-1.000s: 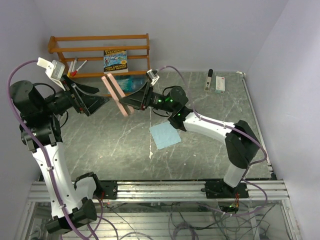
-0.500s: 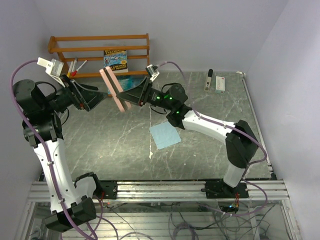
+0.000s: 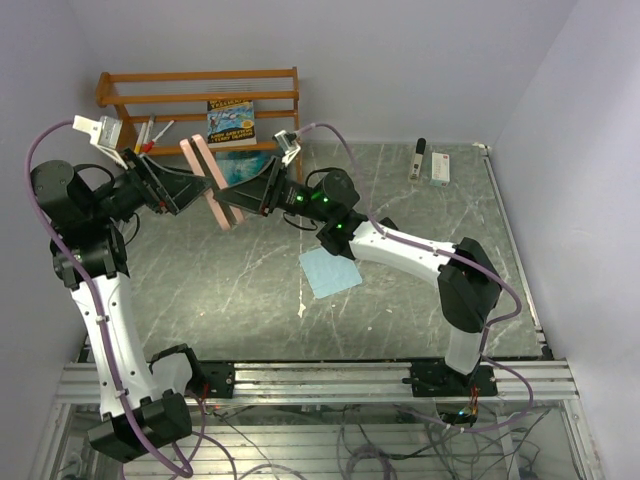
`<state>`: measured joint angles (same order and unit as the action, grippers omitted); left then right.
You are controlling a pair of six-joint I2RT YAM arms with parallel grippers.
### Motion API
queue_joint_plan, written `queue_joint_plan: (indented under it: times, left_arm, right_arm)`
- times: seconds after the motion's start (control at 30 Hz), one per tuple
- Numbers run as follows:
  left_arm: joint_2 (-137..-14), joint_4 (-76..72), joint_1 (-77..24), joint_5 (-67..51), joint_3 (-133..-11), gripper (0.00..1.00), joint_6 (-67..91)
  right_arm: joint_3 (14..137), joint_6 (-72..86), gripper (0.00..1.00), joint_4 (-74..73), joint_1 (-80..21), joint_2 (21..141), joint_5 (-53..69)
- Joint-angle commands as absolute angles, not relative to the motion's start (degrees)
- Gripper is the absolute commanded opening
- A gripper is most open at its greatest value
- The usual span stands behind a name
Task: Organize the sunglasses
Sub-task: Open the sunglasses case.
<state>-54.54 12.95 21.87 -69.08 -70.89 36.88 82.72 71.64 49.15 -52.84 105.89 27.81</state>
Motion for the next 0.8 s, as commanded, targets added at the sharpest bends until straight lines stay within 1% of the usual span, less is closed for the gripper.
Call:
queue_joint_plan:
  times: [0.0,0.23,0.33,0.37,0.43,0.47,0.53,0.57,0.6,0.63,0.67,0.7,0.77]
  left_arm:
    - [-54.86,8.24,21.74,-67.71,-69.45,1.00,43.51]
    - [-56.65,9.28,21.77,-66.57,-71.66,0.99,43.99]
    - [-56.74,6.51,21.72,-66.83,-71.02,1.00,46.34]
    - [-56.56,4.91,21.74,-66.94,-70.37,0.98,47.77]
    - [-56.17,1.63,21.72,-67.10,-69.04,0.90,50.03]
    - [-56.11,1.28,21.74,-66.99,-68.74,0.82,50.20]
    - [-56.21,1.97,21.76,-67.02,-68.56,0.57,49.57]
    - [-56.34,2.56,21.74,-66.90,-68.56,0.48,49.04]
    - [-56.42,2.91,21.71,-66.85,-68.51,0.36,48.69]
    - [-56.64,3.10,21.76,-66.80,-68.47,0.31,48.55]
    - [-56.82,3.30,21.79,-66.82,-68.42,0.30,48.49]
    - [-57.00,3.44,21.80,-66.88,-68.45,0.31,48.51]
    - [-57.30,3.77,21.73,-67.06,-68.50,0.42,48.33]
  right_arm:
    - [84.74,69.37,0.00,52.77,-53.43,106.48,26.71]
    - [85.81,70.61,0.00,56.07,-54.28,108.68,26.71]
    - [85.99,72.29,0.00,58.68,-54.32,109.81,26.83]
    - [86.12,72.78,0.00,59.49,-54.38,110.24,26.81]
    - [86.24,73.56,0.00,60.67,-54.34,110.89,26.63]
    - [86.42,73.72,0.00,60.65,-54.29,111.19,26.70]
    - [86.44,73.97,0.00,61.10,-54.34,111.43,26.63]
    - [86.45,74.19,0.00,61.47,-54.33,111.52,26.67]
    - [86.71,74.39,0.00,61.57,-54.35,111.65,26.81]
    - [87.07,74.51,0.00,61.49,-54.33,111.87,27.01]
    - [87.59,74.53,0.00,61.40,-54.42,112.07,27.19]
    - [87.95,74.62,0.00,61.23,-54.41,112.26,27.26]
    - [88.70,74.30,0.00,60.61,-54.45,112.47,27.31]
